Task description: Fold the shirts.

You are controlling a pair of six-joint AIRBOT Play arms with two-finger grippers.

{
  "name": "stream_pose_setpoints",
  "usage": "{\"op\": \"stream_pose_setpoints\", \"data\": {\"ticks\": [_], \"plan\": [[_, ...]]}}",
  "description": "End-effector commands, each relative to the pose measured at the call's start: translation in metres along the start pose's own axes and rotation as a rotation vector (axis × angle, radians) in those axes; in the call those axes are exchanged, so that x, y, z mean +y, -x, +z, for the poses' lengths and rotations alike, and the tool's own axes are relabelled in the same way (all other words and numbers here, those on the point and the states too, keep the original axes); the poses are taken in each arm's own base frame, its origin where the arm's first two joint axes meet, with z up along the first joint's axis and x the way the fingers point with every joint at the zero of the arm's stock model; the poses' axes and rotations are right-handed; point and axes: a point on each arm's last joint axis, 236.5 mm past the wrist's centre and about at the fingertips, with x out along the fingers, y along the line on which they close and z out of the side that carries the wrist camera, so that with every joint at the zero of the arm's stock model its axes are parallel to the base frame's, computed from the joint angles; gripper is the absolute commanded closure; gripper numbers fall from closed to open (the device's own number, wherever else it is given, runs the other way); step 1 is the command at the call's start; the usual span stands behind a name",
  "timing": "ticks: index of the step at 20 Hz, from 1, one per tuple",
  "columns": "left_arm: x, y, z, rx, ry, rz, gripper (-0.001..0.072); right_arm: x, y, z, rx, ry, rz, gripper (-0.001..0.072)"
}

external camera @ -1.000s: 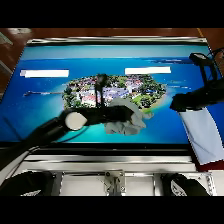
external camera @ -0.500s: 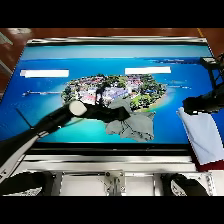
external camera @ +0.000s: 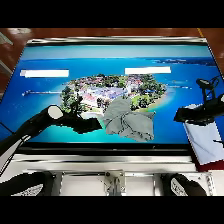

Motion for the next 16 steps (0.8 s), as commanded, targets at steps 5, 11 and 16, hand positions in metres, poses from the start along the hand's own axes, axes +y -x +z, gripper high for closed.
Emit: {"op": "stream_pose_setpoints", "data": {"ticks": [5,11,16], "plan": [[-0.009,-0.066,0.007,-0.062,0.059,-0.049,-0.0004,0.014,-0.015,0.005,-0.028,-0.049,0.109,0.0034],[-0.027,-0.080,0.029,-0.110,0.078,-0.079,0.0214,0.051,-0.054,-0.016,0.031,0.032,0.159,0.0033],[-0.043,-0.078,0.029,-0.083,0.014,-0.106,0.0668,0.088,-0.096,-0.029,0.008,0.132,0.183,0.0033]]}}
